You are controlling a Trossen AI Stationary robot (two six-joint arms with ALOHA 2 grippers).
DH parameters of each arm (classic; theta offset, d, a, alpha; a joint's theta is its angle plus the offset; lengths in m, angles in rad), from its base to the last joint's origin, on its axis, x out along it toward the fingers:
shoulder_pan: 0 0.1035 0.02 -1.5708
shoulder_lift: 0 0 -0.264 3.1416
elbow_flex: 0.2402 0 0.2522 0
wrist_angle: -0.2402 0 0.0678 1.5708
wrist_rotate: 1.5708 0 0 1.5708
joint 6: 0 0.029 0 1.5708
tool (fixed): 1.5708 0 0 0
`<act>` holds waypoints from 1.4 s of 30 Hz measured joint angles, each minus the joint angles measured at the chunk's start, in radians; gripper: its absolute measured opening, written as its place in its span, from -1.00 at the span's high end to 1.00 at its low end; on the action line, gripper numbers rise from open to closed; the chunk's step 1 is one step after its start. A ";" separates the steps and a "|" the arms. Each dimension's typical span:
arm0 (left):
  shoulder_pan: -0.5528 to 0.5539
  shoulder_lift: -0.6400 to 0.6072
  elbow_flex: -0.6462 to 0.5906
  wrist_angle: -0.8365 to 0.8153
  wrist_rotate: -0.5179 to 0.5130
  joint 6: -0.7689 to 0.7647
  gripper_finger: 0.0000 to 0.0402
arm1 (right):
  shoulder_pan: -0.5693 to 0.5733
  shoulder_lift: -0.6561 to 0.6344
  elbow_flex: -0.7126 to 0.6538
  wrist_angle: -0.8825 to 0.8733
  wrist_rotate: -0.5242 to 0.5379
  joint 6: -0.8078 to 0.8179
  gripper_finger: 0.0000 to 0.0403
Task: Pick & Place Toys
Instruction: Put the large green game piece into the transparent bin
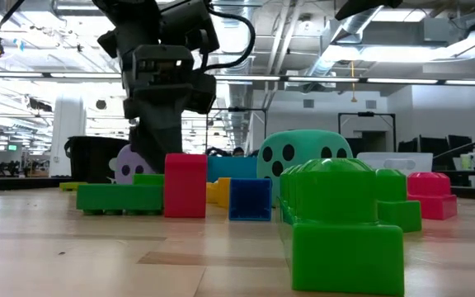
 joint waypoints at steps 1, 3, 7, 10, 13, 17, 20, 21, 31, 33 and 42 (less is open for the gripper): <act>-0.003 0.000 0.000 0.001 0.000 0.000 -0.35 | 0.000 0.000 0.000 0.000 0.000 0.000 -0.52; -0.005 0.000 0.000 0.004 0.000 0.000 -0.35 | 0.000 0.000 0.000 0.000 0.000 -0.001 -0.52; -0.005 0.000 0.000 0.009 0.000 0.000 -0.35 | 0.000 0.000 0.000 -0.001 0.000 -0.003 -0.52; -0.005 0.000 0.000 0.010 0.000 0.000 -0.35 | 0.000 0.000 0.000 -0.008 0.000 -0.003 -0.52; -0.005 0.000 0.001 0.011 0.013 -0.001 -0.35 | 0.000 0.000 0.000 -0.013 0.000 -0.002 -0.52; -0.006 0.000 0.001 0.012 0.021 0.000 -0.35 | 0.000 0.000 0.000 -0.014 0.000 -0.001 -0.52; -0.006 0.000 0.001 0.025 0.021 -0.001 -0.35 | 0.000 0.000 0.000 -0.014 0.000 0.000 -0.52; -0.007 0.000 0.001 0.031 0.021 -0.004 -0.35 | 0.000 0.000 0.000 -0.014 0.000 0.000 -0.52; -0.027 0.037 0.002 0.064 0.014 -0.004 -0.35 | 0.000 0.000 0.000 -0.015 0.000 0.000 -0.52; -0.027 0.055 0.002 0.067 0.006 -0.006 -0.35 | 0.000 0.000 0.000 -0.015 0.000 0.000 -0.52; -0.027 0.093 0.005 0.068 -0.003 -0.009 -0.35 | 0.000 0.000 0.000 -0.015 0.000 0.000 -0.52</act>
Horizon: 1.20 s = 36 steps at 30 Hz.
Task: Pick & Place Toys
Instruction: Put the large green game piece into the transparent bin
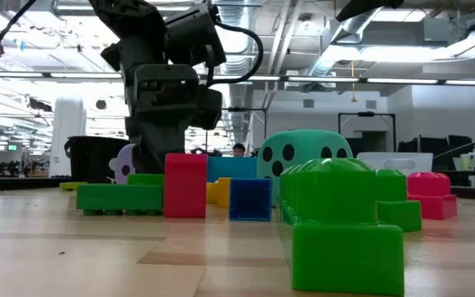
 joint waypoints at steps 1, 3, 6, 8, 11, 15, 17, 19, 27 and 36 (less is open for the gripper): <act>0.002 -0.003 0.000 0.000 -0.004 0.000 -0.35 | 0.000 0.000 0.000 0.000 0.000 0.000 -0.52; 0.006 -0.005 -0.002 0.001 -0.007 0.000 -0.31 | 0.000 0.000 0.000 0.000 0.000 0.000 -0.52; 0.005 -0.005 -0.002 -0.004 -0.012 0.007 -0.19 | 0.000 0.000 0.000 0.000 0.000 0.000 -0.52; -0.001 -0.005 -0.003 -0.007 -0.015 0.029 -0.07 | 0.000 0.000 0.000 -0.001 0.000 0.000 -0.52; -0.002 -0.005 -0.003 -0.004 -0.015 0.053 0.11 | 0.000 0.000 0.000 0.000 0.000 0.000 -0.52; -0.002 -0.005 -0.003 -0.003 -0.020 0.063 0.17 | 0.000 0.000 0.000 0.000 0.000 0.000 -0.52; -0.002 -0.005 -0.003 -0.003 -0.021 0.064 0.17 | 0.000 0.000 0.000 0.000 0.000 0.000 -0.52; -0.002 -0.005 -0.003 -0.003 -0.020 0.064 0.17 | 0.000 0.000 0.000 0.000 0.000 0.000 -0.52; 0.013 -0.046 -0.005 -0.004 0.060 0.044 0.17 | 0.000 0.000 0.000 -0.004 0.000 0.000 -0.52; 0.092 -0.273 -0.005 0.026 0.019 0.039 0.18 | 0.000 0.000 0.000 -0.008 0.003 0.000 -0.52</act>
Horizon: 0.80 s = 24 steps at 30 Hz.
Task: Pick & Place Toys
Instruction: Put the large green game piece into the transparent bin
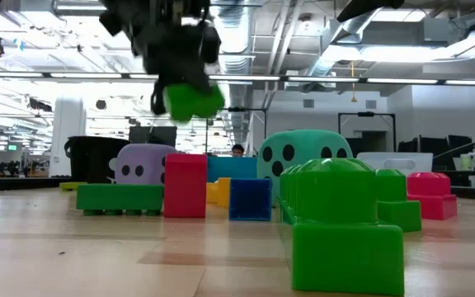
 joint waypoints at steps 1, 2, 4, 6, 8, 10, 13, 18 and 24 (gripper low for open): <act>0.013 -0.026 0.000 0.013 -0.014 0.000 0.18 | 0.000 0.000 0.000 0.000 0.000 0.000 -0.52; 0.028 -0.053 0.000 0.021 -0.027 0.000 0.18 | 0.000 0.000 0.000 0.000 0.000 0.000 -0.52; 0.058 -0.098 0.001 0.046 -0.051 -0.002 0.18 | 0.000 0.000 0.000 0.006 0.001 0.000 -0.52; 0.089 -0.132 0.001 0.072 -0.069 -0.002 0.19 | 0.000 0.000 0.000 0.012 0.006 0.000 -0.52; 0.120 -0.153 0.001 0.114 -0.075 -0.003 0.19 | 0.000 0.000 0.000 0.016 0.030 0.000 -0.52; 0.146 -0.162 0.001 0.155 -0.075 -0.003 0.19 | 0.000 -0.005 0.000 0.017 0.054 0.000 -0.52; 0.175 -0.163 0.001 0.235 -0.068 -0.016 0.20 | 0.000 -0.015 0.000 0.047 0.058 -0.022 -0.52; 0.203 -0.163 0.001 0.422 -0.043 -0.108 0.22 | 0.000 -0.016 0.000 0.166 0.055 -0.176 -0.52; 0.221 -0.163 0.001 0.682 -0.095 -0.241 0.38 | -0.010 -0.003 0.000 0.287 0.078 -0.316 -0.52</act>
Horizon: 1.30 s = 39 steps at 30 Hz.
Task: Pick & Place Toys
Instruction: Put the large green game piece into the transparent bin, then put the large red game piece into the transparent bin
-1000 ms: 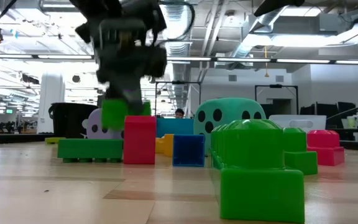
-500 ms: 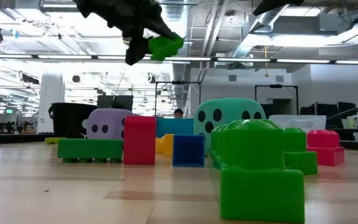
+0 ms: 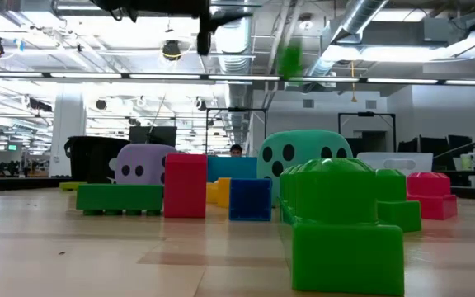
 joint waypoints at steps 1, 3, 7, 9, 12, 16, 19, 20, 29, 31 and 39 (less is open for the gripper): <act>0.000 0.000 0.000 0.035 -0.024 -0.013 0.45 | -0.002 0.002 0.000 0.018 0.010 -0.017 -0.52; 0.000 0.000 0.000 0.095 -0.068 -0.025 0.62 | -0.008 0.010 0.000 0.037 0.018 -0.053 -0.52; 0.000 0.000 0.000 0.123 -0.086 -0.024 0.94 | -0.016 0.014 0.001 0.029 0.022 -0.078 -0.52; 0.000 0.000 0.000 0.110 -0.075 -0.024 0.98 | -0.019 0.018 0.000 -0.009 0.033 -0.078 -0.52; -0.003 0.000 0.000 0.088 -0.028 -0.023 0.92 | -0.019 0.016 0.000 -0.070 0.077 -0.063 -0.52; -0.022 0.000 0.000 0.031 -0.012 -0.022 0.76 | -0.019 0.012 0.000 -0.169 0.089 -0.002 -0.52; -0.038 0.000 0.000 0.032 -0.010 -0.021 0.61 | -0.019 0.007 0.000 -0.214 0.086 0.006 -0.52; -0.042 0.000 0.000 0.024 -0.008 -0.021 0.56 | -0.019 0.005 0.000 -0.214 0.086 0.007 -0.52; -0.050 0.000 0.000 -0.023 -0.007 0.180 0.09 | -0.020 0.006 0.000 -0.190 0.081 0.182 -0.52; -0.045 0.000 0.000 -0.050 -0.008 0.291 0.02 | -0.020 0.012 0.000 -0.190 0.081 0.267 -0.52; -0.034 0.000 0.000 -0.194 -0.008 0.346 -0.07 | 0.005 0.060 -0.003 -0.204 0.062 0.488 -0.52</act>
